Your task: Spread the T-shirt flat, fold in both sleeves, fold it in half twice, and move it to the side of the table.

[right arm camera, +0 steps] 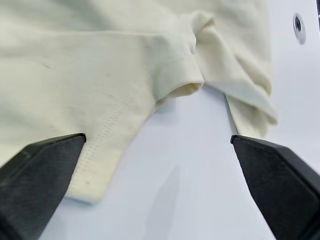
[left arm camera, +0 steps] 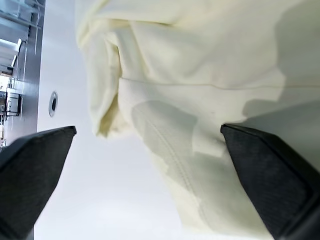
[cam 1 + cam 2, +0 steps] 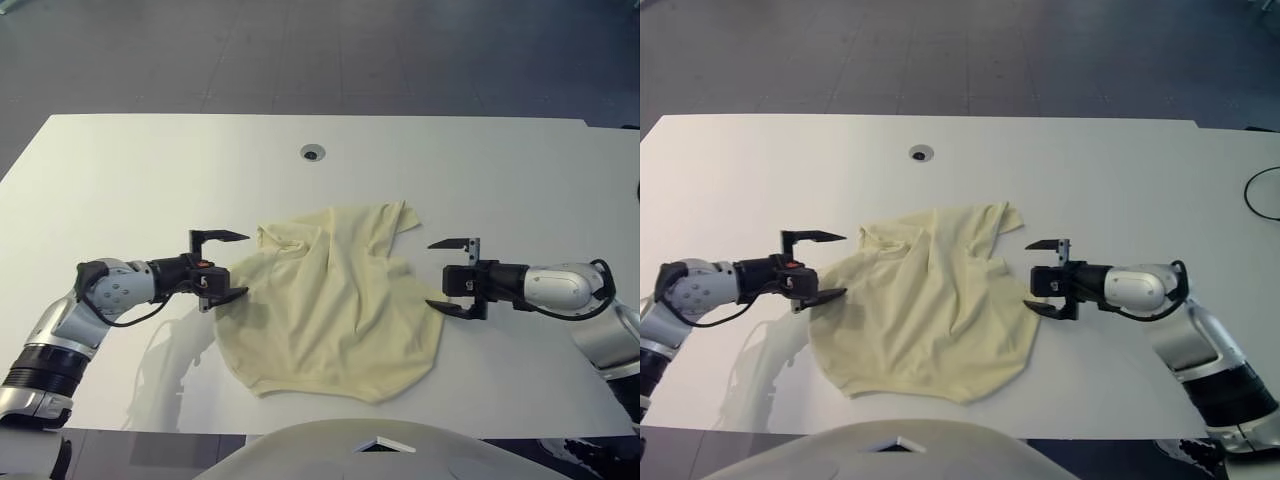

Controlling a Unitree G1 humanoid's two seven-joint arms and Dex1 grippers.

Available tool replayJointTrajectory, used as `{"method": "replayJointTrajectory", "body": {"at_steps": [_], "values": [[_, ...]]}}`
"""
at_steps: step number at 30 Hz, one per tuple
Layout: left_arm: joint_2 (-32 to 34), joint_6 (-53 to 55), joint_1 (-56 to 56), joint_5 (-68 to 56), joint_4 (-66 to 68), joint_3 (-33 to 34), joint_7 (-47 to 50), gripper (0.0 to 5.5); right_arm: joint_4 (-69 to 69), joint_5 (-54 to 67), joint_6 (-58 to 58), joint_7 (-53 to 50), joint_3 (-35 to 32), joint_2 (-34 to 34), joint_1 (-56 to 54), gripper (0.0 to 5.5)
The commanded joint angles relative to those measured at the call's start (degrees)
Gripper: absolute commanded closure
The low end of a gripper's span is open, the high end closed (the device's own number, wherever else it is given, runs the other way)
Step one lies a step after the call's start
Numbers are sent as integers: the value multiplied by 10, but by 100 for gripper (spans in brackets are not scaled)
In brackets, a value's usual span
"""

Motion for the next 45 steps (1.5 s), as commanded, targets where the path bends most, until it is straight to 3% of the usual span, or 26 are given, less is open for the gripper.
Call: {"method": "replayJointTrajectory", "body": {"at_steps": [1, 10, 28, 37, 45], "values": [[48, 7, 84, -20, -44, 42, -9, 11, 24, -33, -3, 9, 3, -36, 62, 10], [67, 55, 218, -52, -171, 92, -18, 11, -50, 11, 14, 23, -34, -56, 150, 10], [96, 106, 292, -89, -204, 171, -72, 11, -120, 47, 26, 38, -127, -89, 285, 10], [89, 190, 212, -258, -254, 207, -123, 11, -123, 105, 69, 38, -171, -72, 221, 10], [35, 299, 63, -342, -217, 162, -137, 11, -142, 179, 116, 59, -260, -72, 185, 10]]}}
